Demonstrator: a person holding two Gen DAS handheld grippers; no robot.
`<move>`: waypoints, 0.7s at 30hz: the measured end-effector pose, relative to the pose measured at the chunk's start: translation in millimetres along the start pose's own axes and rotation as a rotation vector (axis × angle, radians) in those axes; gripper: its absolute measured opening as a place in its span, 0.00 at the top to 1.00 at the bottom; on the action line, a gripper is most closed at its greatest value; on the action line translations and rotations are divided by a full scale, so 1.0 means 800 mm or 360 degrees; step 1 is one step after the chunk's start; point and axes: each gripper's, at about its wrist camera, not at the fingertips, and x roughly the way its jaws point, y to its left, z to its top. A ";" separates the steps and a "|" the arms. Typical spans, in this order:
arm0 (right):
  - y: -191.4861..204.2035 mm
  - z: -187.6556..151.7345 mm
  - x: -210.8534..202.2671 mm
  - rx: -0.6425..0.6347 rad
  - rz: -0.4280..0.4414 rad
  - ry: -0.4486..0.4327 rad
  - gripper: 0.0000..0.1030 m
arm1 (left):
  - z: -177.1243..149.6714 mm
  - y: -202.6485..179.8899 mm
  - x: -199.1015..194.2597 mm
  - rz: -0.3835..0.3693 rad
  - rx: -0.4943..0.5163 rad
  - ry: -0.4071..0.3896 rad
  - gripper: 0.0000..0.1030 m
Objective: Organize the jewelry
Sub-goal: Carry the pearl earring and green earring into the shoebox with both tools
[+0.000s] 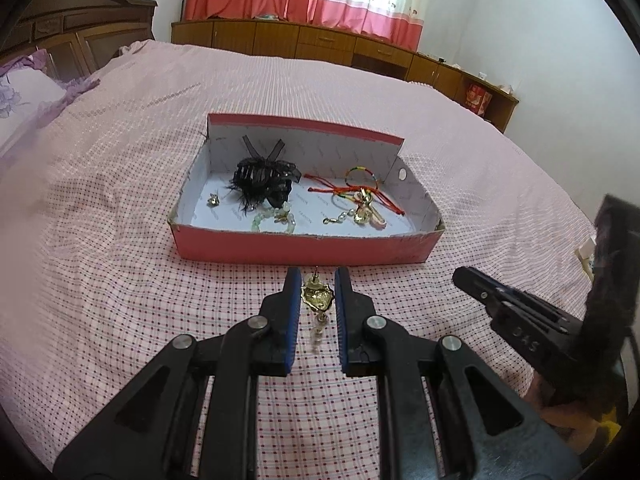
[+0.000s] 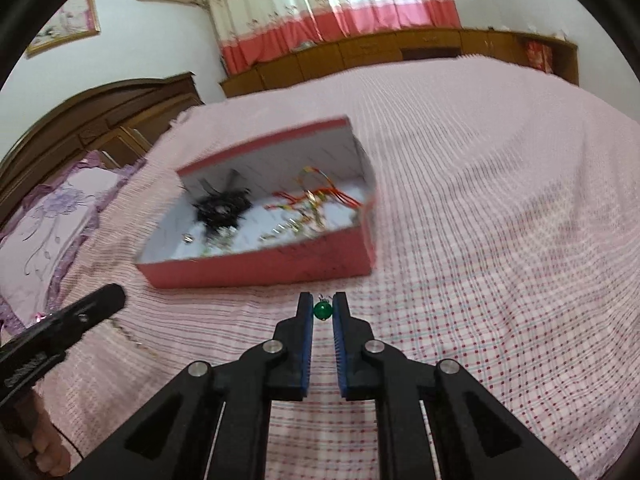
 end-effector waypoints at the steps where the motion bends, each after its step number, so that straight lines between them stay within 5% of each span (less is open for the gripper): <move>1: 0.002 0.001 -0.005 -0.0006 0.0009 -0.0014 0.89 | 0.001 -0.001 -0.002 0.0001 0.0004 -0.0008 0.92; 21: 0.068 0.042 -0.073 -0.0168 0.0157 -0.0324 0.89 | 0.040 -0.010 -0.040 -0.0003 0.0090 -0.0246 0.92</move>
